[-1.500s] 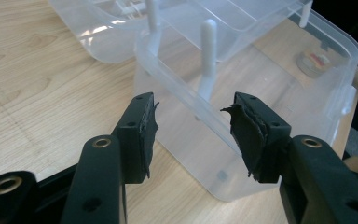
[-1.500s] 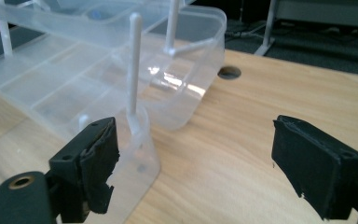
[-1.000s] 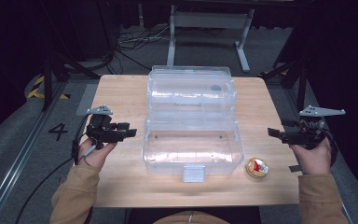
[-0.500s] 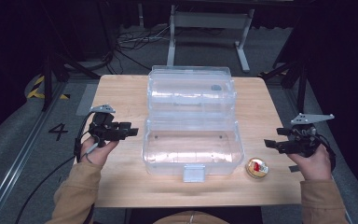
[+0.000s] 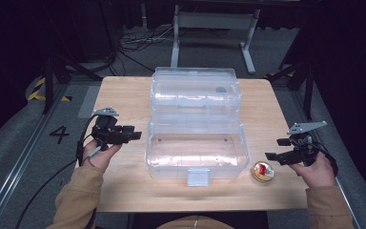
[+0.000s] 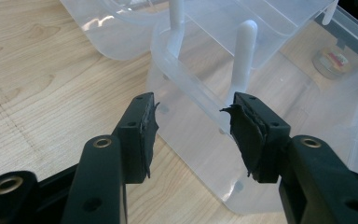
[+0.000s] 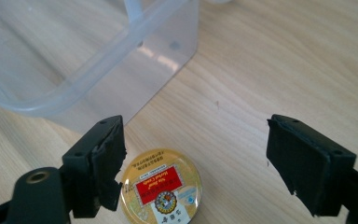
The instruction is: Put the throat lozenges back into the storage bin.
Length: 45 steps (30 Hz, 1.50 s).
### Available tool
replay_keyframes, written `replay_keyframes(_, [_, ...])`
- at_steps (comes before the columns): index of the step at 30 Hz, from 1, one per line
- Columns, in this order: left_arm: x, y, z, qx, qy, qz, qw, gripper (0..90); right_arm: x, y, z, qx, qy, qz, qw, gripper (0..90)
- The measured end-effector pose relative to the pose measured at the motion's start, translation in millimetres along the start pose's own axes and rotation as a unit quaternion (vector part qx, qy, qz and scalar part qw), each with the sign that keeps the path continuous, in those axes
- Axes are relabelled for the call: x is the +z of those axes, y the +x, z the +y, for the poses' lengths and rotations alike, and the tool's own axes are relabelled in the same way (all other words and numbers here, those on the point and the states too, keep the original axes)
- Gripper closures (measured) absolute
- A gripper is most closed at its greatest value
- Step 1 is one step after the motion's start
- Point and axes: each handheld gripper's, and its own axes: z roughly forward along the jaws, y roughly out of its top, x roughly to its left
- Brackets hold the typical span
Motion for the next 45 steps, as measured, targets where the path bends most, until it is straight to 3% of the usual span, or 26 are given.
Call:
replay_keyframes(8, [0.8,1.2,-0.8,-0.003,0.002,0.002,1.0000,50.8,21.9,3.7,-3.1,-0.006,0.057,0.030,0.9979,16.4])
replay_keyframes(17, [1.1,2.5,-1.5,-0.005,0.003,0.002,1.0000,50.8,37.3,8.1,-7.1,-0.020,0.096,0.038,0.9945,15.5])
replay_keyframes(28, [2.2,5.2,-2.6,-0.008,0.003,0.003,1.0000,50.8,56.8,10.2,-12.1,-0.026,0.150,0.040,0.9875,15.0])
replay_keyframes(33, [2.4,6.8,-3.1,-0.007,0.007,0.004,0.9999,50.8,66.5,11.0,-14.0,-0.031,0.178,0.042,0.9827,14.6])
replay_keyframes(39, [2.3,7.1,-3.5,-0.011,0.006,0.003,0.9999,50.8,71.5,13.3,-15.1,-0.039,0.194,0.041,0.9794,14.6])
replay_keyframes(45, [3.1,7.9,-4.3,-0.013,0.008,0.002,0.9999,50.8,81.2,18.2,-17.1,-0.056,0.226,0.038,0.9718,14.7])
